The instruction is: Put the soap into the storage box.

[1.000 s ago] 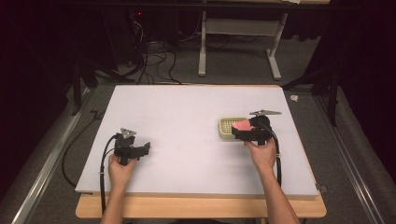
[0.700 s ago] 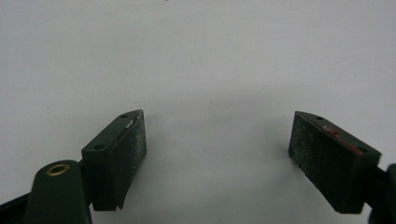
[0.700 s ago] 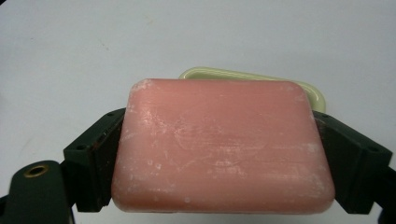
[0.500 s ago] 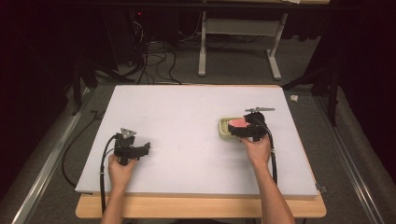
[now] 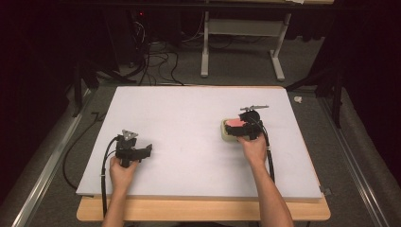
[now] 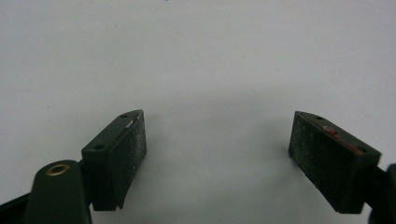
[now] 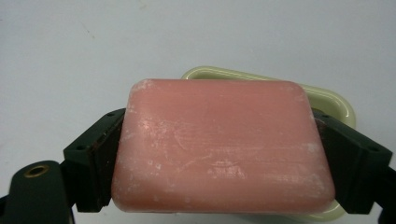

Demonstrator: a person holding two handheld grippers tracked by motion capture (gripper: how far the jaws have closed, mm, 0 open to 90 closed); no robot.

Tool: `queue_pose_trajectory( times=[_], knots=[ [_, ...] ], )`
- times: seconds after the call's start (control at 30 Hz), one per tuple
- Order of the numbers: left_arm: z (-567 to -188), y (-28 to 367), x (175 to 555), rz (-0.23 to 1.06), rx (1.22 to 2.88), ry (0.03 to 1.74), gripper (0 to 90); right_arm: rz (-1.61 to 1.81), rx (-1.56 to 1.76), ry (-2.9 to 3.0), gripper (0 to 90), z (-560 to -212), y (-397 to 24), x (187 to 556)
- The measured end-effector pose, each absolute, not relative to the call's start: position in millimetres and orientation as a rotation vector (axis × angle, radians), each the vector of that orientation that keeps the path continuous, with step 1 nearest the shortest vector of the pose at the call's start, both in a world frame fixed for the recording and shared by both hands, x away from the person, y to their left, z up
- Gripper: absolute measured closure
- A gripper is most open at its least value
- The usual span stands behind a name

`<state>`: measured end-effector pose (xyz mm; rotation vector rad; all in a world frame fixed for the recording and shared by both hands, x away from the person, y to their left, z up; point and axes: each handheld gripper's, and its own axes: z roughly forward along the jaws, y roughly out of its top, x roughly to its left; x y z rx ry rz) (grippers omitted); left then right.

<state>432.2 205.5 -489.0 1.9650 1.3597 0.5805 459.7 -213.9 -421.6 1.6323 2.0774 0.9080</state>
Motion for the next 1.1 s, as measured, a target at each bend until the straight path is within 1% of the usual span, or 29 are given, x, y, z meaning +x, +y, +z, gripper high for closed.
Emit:
queue_pose_trajectory(
  times=[0.5, 1.1],
  knots=[
    [-489, 205, 432, 0.580, 1.965, 1.360, 19.5, 0.867, 1.741, 2.075, 13.6, -435, -213, 473],
    [-489, 205, 432, 0.580, 1.965, 1.360, 19.5, 0.768, 1.796, 2.071, 13.3, -444, -213, 479]
  ],
)
